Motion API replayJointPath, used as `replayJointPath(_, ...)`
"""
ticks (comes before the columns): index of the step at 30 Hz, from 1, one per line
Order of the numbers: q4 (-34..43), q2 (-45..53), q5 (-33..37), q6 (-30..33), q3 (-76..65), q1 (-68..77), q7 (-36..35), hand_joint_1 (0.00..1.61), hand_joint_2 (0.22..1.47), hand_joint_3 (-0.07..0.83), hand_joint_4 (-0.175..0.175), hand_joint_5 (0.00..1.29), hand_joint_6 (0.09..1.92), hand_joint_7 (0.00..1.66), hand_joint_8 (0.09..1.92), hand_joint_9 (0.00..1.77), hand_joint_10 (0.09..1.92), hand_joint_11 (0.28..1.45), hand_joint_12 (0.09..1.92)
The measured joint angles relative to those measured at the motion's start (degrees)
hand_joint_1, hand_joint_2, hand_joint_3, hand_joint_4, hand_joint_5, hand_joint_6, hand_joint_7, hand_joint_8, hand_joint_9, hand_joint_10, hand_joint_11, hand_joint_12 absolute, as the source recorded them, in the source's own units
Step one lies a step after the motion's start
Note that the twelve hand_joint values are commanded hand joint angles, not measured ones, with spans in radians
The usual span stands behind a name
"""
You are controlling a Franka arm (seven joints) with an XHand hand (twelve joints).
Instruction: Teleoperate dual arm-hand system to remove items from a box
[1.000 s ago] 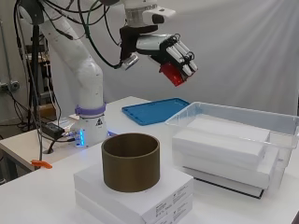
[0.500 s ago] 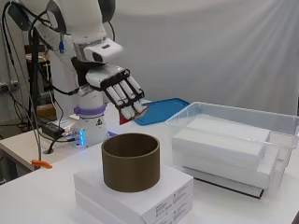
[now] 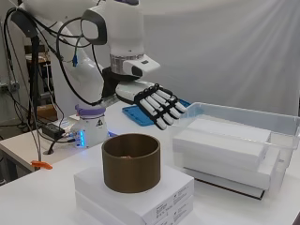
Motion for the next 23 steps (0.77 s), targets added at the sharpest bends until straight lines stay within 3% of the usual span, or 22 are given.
replayJointPath(3, -1.4, -0.7, -3.6, 1.1, 8.0, -3.0, 1.6, 0.0, 0.89, 0.0, 0.007, 0.28, 0.09, 0.4, 0.09, 0.5, 0.09, 0.53, 0.09)
replayJointPath(5, -1.6, -1.3, -3.9, 0.8, 13.6, -4.9, 2.3, 0.0, 0.9, -0.002, 0.016, 0.35, 0.09, 0.54, 0.09, 0.62, 0.09, 0.61, 0.09)
replayJointPath(8, -3.7, -2.9, -4.0, 0.1, 24.6, -9.1, 5.2, 0.0, 0.87, -0.005, 0.036, 0.39, 0.09, 0.61, 0.09, 0.68, 0.09, 0.65, 0.09)
replayJointPath(16, -7.8, -7.5, 3.0, -6.9, 53.6, -19.8, 11.2, 0.0, 0.86, -0.001, 0.035, 0.35, 0.09, 0.58, 0.09, 0.64, 0.09, 0.63, 0.09)
replayJointPath(23, -9.7, -12.4, 10.7, -12.5, 59.3, -28.7, 11.6, 0.0, 0.88, 0.005, 0.034, 0.23, 0.09, 0.48, 0.09, 0.55, 0.09, 0.59, 0.09)
